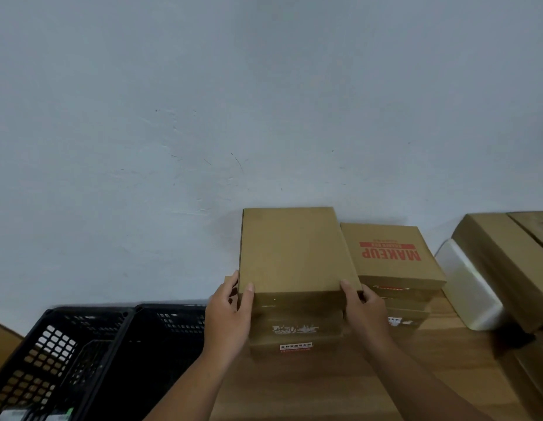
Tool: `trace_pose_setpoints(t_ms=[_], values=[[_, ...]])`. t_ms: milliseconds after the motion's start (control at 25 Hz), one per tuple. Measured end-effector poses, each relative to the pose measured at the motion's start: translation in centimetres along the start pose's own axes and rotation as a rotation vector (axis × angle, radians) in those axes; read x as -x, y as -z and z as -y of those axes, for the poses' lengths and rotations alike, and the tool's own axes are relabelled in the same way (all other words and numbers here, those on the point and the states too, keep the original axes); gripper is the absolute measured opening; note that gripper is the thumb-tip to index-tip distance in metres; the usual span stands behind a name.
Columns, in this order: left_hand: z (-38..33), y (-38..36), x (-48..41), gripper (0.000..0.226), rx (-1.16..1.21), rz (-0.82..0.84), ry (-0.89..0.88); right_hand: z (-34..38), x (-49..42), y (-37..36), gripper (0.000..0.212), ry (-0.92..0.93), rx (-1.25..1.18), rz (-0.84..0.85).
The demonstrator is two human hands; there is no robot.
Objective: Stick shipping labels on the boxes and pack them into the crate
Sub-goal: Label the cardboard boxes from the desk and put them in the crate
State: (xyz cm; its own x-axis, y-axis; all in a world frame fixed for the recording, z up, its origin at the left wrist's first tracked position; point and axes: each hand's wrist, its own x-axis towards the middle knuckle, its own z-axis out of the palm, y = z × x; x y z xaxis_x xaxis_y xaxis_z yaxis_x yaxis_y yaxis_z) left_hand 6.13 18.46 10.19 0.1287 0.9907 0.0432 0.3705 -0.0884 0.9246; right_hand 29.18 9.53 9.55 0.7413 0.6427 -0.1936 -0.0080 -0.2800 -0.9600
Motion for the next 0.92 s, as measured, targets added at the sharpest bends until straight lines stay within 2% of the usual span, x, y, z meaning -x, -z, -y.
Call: trace_pose_setpoints(t_ms=[80,160,360,480,600,640,760,840,920], values=[[-1.0,0.3,0.6,0.046,0.017,-0.054,-0.035,1.3,0.4,0.7,0.016,0.043,-0.044,-0.021],[-2.5,0.7,1.3,0.047,0.023,-0.093,-0.081,2.3,1.1,1.3,0.013,0.068,-0.079,-0.028],[-4.6,1.4,2.8,0.036,0.157,-0.120,-0.113,3.2,2.9,2.1,0.014,0.108,-0.191,-0.046],[-4.9,1.2,4.4,0.029,0.237,-0.152,-0.065,4.9,4.4,2.4,0.017,0.154,-0.276,-0.089],[-3.8,0.3,5.7,0.048,0.340,-0.162,0.043,6.8,5.2,2.8,0.023,0.284,-0.350,-0.113],[-3.5,0.0,5.9,0.053,0.363,-0.136,0.096,7.4,5.4,2.9,0.031,0.351,-0.318,-0.128],[-3.8,-0.2,5.9,0.047,0.298,0.027,0.190,9.4,6.4,3.5,0.053,0.589,-0.196,-0.226],[-5.3,0.4,5.4,0.046,0.316,0.084,0.226,9.8,6.9,3.8,0.059,0.938,0.000,-0.272],[-8.3,1.8,4.6,0.034,0.455,0.119,0.226,9.7,7.7,3.7,0.061,1.348,0.278,-0.209]])
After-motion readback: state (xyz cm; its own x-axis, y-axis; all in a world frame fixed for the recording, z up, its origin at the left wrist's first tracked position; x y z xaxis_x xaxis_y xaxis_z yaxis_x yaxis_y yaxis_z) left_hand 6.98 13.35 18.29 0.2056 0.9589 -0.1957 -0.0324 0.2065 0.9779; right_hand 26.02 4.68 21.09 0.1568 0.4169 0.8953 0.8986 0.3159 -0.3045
